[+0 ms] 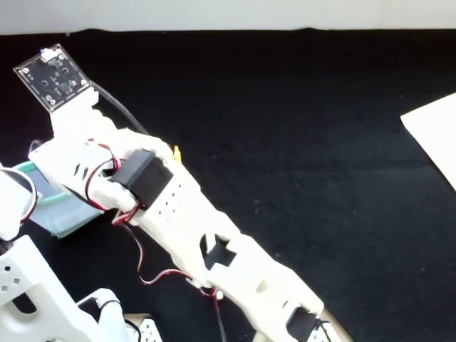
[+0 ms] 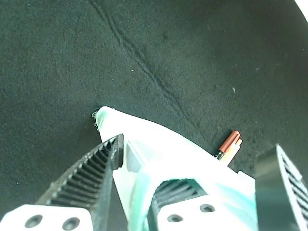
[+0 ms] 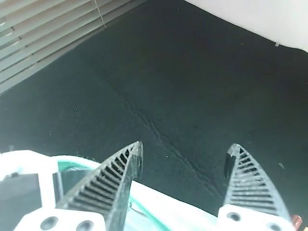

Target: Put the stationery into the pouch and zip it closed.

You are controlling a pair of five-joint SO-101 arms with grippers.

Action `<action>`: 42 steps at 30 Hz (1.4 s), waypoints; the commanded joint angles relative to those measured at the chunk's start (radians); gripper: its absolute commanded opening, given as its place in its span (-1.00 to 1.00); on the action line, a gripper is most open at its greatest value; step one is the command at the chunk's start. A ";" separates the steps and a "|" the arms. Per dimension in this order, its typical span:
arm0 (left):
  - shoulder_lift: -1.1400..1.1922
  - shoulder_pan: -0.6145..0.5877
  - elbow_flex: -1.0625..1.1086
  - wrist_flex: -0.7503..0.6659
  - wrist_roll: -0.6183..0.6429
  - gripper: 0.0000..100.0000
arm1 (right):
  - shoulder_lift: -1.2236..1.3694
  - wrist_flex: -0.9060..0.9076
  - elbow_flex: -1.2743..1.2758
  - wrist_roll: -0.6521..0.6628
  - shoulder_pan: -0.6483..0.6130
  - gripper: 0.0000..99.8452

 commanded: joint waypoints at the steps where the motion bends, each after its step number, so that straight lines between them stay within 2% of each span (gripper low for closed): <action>1: 0.012 0.013 0.021 -0.015 -0.015 -0.99 | -0.116 0.008 -0.107 0.011 0.045 -0.46; 5: 0.012 0.012 0.021 -0.015 -0.015 -0.99 | -0.222 0.030 -0.107 0.008 0.186 -0.46; 9: 0.007 0.012 0.021 -0.012 -0.015 -0.99 | -0.222 0.245 -0.094 -0.048 0.427 -0.46; 12: 0.007 0.012 0.024 -0.012 -0.015 -0.99 | -0.170 0.245 0.038 -0.124 0.602 -0.46; 14: 0.007 0.012 0.024 -0.012 -0.015 -0.99 | -0.143 0.245 0.128 -0.138 0.642 -0.46; 20: 0.005 0.012 0.027 -0.012 -0.015 -0.99 | -0.028 0.242 0.415 -0.064 0.631 -0.46; 27: 0.010 0.012 0.028 -0.012 -0.015 -0.99 | 0.113 0.242 0.444 -0.069 0.545 -0.46; 36: 0.010 0.012 0.028 -0.018 -0.017 -0.99 | 0.163 0.139 0.453 -0.250 0.349 -0.46; 42: 0.010 0.012 0.028 -0.020 -0.017 -0.99 | 0.165 0.084 0.455 -0.319 0.298 -0.46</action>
